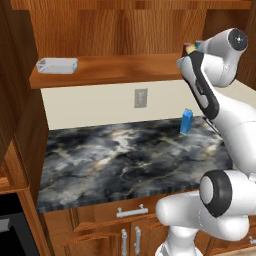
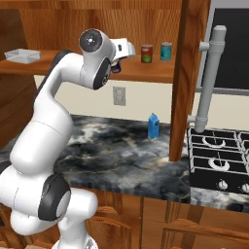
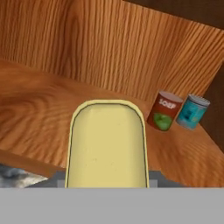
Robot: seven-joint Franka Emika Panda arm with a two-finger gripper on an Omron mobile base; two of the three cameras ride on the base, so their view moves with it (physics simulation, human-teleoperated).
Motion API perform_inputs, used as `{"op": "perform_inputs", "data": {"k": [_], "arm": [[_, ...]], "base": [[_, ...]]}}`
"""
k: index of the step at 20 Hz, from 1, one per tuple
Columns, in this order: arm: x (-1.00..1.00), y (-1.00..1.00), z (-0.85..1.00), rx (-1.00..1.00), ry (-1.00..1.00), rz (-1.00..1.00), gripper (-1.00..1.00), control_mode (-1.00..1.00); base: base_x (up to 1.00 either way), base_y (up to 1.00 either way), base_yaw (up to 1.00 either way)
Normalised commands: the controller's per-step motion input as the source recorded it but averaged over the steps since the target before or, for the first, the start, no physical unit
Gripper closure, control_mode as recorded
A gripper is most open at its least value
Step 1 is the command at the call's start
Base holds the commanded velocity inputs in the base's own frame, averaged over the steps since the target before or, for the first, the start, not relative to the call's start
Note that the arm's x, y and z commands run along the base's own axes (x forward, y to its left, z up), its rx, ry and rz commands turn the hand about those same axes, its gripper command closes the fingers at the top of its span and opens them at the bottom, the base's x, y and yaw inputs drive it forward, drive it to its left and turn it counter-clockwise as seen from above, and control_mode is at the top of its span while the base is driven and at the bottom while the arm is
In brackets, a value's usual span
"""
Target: Pick the cans from the counter and place them in their designated side in the cabinet.
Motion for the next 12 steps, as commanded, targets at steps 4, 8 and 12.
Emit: {"op": "perform_inputs", "data": {"k": [4,8,12], "arm": [[0.31,-0.03,-0.01,0.00,0.02,0.00,1.00,-1.00],[0.32,-0.03,-0.04,0.00,0.02,0.00,1.00,-1.00],[0.34,-0.05,-0.07,0.00,0.02,0.00,1.00,-1.00]], "base": [[0.00,0.00,0.00],[0.00,0.00,0.00],[0.00,0.00,0.00]]}}
